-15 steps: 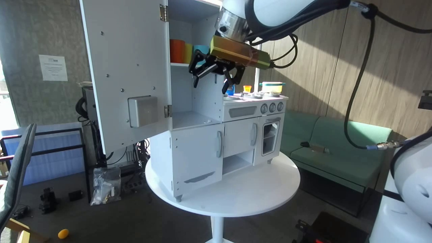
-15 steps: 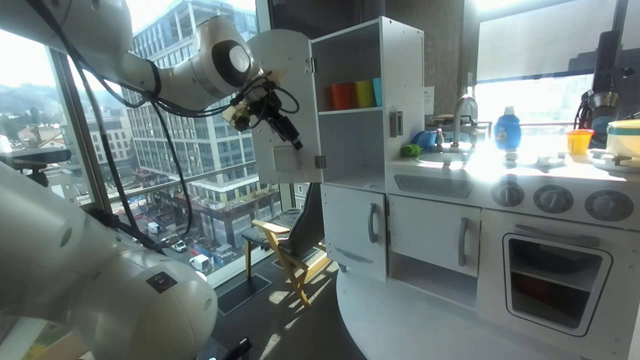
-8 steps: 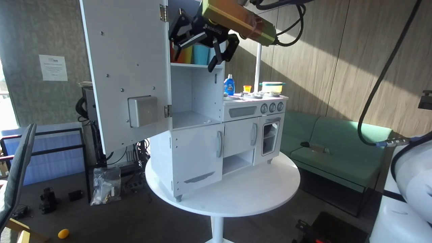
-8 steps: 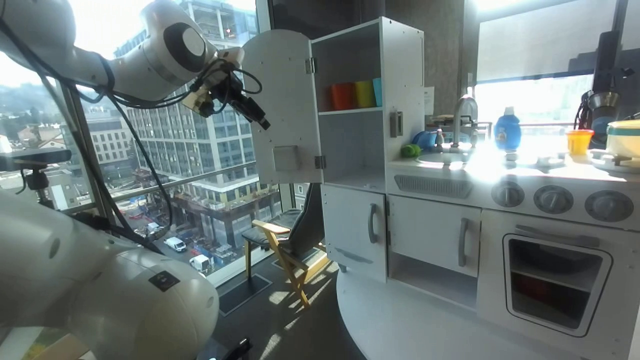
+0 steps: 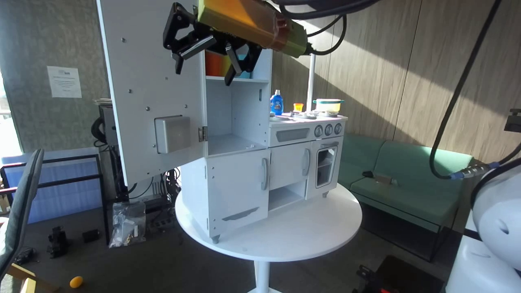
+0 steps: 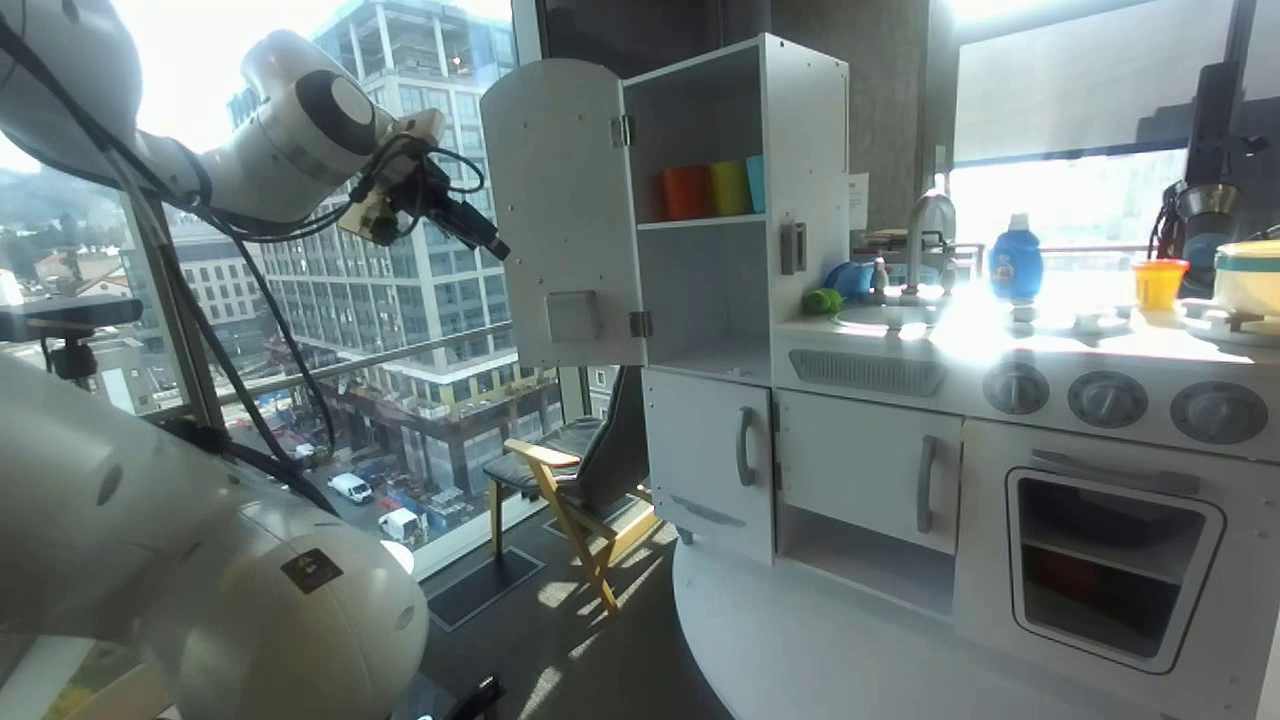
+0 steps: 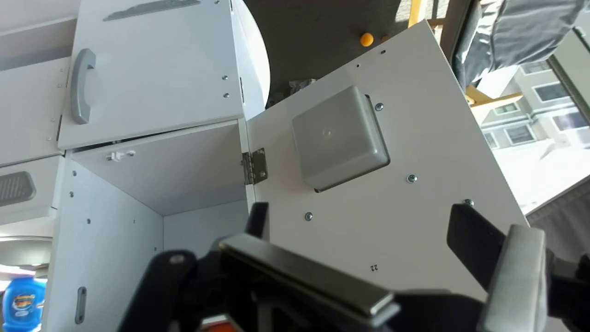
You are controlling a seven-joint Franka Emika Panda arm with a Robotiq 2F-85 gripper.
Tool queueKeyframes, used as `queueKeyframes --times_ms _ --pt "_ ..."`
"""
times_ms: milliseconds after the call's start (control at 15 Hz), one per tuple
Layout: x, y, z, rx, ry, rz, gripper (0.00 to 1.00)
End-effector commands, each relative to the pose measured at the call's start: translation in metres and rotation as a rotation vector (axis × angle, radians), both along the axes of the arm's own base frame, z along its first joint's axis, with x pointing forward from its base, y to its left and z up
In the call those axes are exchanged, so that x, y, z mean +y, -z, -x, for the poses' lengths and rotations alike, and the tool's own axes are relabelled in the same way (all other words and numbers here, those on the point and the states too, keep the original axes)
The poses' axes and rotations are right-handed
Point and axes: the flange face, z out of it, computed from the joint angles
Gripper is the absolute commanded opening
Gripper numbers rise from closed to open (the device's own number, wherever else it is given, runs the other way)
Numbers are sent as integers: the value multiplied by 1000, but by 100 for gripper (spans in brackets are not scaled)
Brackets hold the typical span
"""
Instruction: Close all the cabinet doors
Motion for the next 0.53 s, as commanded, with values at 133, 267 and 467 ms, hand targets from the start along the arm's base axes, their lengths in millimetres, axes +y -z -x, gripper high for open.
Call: queueKeyframes --times_ms 133,267,467 --pt "6 -11 -10 -71 92 9 100" --pt "2 -1 -8 -40 65 16 100" --pt "2 3 -8 -33 66 19 100"
